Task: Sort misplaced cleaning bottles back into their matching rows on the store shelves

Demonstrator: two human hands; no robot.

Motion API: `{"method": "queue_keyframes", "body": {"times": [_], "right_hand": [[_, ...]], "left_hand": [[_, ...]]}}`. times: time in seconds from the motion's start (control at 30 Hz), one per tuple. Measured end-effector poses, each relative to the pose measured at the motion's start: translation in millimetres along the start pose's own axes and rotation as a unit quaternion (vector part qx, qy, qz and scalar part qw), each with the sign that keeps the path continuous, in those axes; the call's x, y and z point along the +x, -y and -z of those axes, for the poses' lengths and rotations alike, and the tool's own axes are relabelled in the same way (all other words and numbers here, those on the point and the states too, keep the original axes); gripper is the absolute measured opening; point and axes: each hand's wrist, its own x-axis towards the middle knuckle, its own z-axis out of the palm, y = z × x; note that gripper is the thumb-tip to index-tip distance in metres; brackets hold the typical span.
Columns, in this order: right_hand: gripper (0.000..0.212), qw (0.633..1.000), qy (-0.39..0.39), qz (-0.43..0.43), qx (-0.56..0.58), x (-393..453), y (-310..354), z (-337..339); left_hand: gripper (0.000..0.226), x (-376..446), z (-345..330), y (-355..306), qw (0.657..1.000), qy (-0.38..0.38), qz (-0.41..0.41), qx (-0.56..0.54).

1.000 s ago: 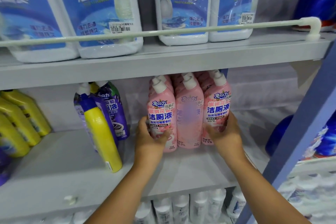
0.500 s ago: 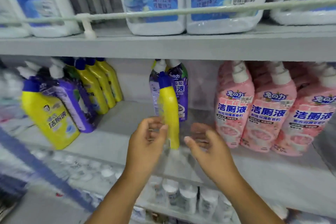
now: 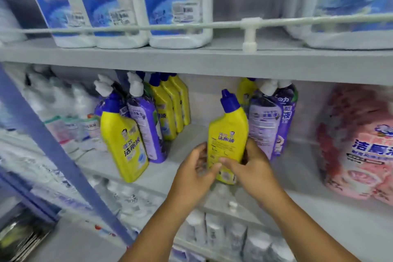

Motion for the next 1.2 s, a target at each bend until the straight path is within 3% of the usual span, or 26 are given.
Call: {"method": "queue_keyframes", "body": {"times": [0.1,0.2,0.27,0.3,0.37,0.43,0.6,0.8,0.97,1.1,1.2], "right_hand": [[0.039,1.0,0.0,-0.011,-0.001,11,2,-40],[0.039,1.0,0.002,-0.023,-0.006,22,-2,-66],[0.038,0.999,0.011,-0.032,-0.011,28,1,-77],[0.037,0.999,0.011,-0.038,-0.011,30,3,-82],[0.039,0.999,0.0,-0.043,0.003,35,3,-91],[0.041,0.999,-0.01,-0.043,0.014,36,4,-101],[0.036,0.997,-0.051,-0.057,-0.021,40,6,-114],[0.031,0.987,-0.089,-0.07,-0.117,63,15,-107],[0.02,0.986,-0.086,-0.061,-0.125,83,15,-86],[0.033,0.985,-0.101,-0.065,-0.123,96,3,-80],[0.04,0.981,-0.125,-0.045,-0.144,103,-4,-86]], "left_hand": [[0.029,-2,52,-8,0.985,-0.133,-0.091,0.058],[0.025,-16,117,-6,0.909,-0.33,-0.214,0.136],[0.044,-17,153,11,0.891,-0.4,-0.164,0.134],[0.052,-14,164,22,0.911,-0.386,-0.106,0.099],[0.056,-5,175,38,0.957,-0.285,0.018,0.048],[0.049,2,176,48,0.973,-0.211,0.066,0.067],[0.039,4,174,59,0.981,-0.167,0.049,0.087],[0.051,6,123,55,1.0,-0.026,0.014,0.01],[0.037,38,75,48,0.998,-0.048,-0.021,0.019],[0.055,76,49,53,0.989,-0.13,-0.03,0.063],[0.057,103,37,54,0.983,-0.152,0.02,0.103]]}}
